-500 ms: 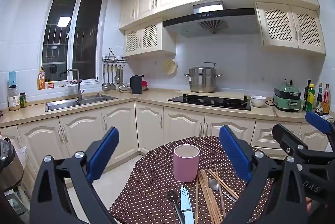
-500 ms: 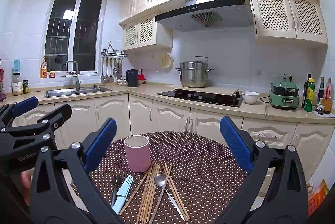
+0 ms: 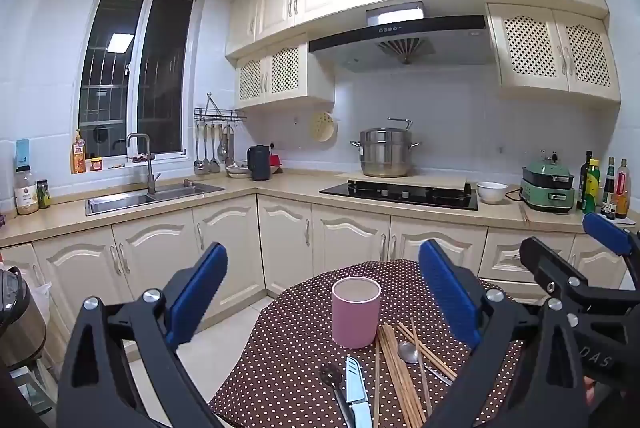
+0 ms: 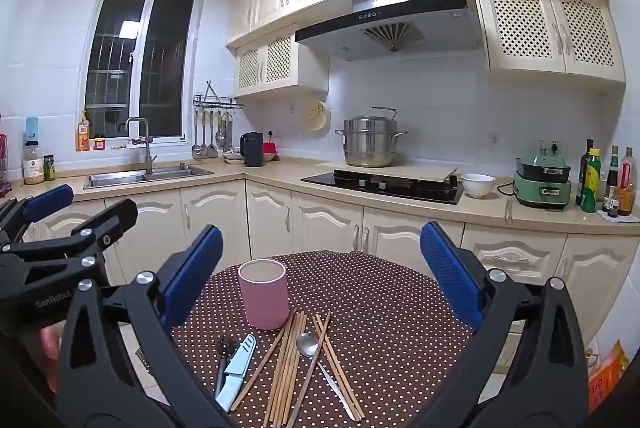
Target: Organize utensils
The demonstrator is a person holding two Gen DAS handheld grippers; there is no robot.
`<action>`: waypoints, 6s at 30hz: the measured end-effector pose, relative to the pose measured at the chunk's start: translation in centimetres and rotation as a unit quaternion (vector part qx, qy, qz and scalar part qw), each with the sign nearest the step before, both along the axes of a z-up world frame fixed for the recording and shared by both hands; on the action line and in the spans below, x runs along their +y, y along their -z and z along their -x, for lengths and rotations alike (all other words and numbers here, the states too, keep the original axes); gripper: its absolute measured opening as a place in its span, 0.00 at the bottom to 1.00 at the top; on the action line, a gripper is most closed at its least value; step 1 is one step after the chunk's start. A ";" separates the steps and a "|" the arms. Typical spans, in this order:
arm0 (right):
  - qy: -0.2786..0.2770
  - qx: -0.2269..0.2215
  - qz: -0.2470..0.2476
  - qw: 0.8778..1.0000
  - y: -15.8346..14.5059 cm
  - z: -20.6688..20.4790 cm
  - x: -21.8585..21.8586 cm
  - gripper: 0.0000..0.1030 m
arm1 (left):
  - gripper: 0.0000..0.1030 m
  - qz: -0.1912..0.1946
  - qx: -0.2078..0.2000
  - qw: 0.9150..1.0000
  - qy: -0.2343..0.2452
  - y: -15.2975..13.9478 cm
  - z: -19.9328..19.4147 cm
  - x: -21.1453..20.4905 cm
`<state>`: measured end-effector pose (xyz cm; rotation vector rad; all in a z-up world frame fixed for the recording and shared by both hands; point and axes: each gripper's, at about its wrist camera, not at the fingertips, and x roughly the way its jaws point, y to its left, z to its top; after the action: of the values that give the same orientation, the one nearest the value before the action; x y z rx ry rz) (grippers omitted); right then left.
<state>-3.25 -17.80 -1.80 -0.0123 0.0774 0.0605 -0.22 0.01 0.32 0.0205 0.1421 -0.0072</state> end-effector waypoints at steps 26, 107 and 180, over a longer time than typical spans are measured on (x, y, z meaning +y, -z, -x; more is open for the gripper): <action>-0.005 0.018 -0.006 1.000 1.0 -3.1 -0.5 0.94 | 0.92 -0.009 0.006 1.000 -0.005 1.3 -3.1 -0.8; -0.015 0.121 -0.010 0.993 5.5 -8.1 -1.3 0.94 | 0.92 -0.014 0.134 0.991 0.010 5.8 -9.1 -0.5; -0.114 0.552 0.139 0.814 19.6 -27.6 0.7 0.26 | 0.11 0.085 0.433 0.896 0.046 19.9 -20.6 6.0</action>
<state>24.38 -17.12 -21.37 -0.2827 1.2629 0.2946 20.34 6.00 -19.54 -0.1543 1.0360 -0.1246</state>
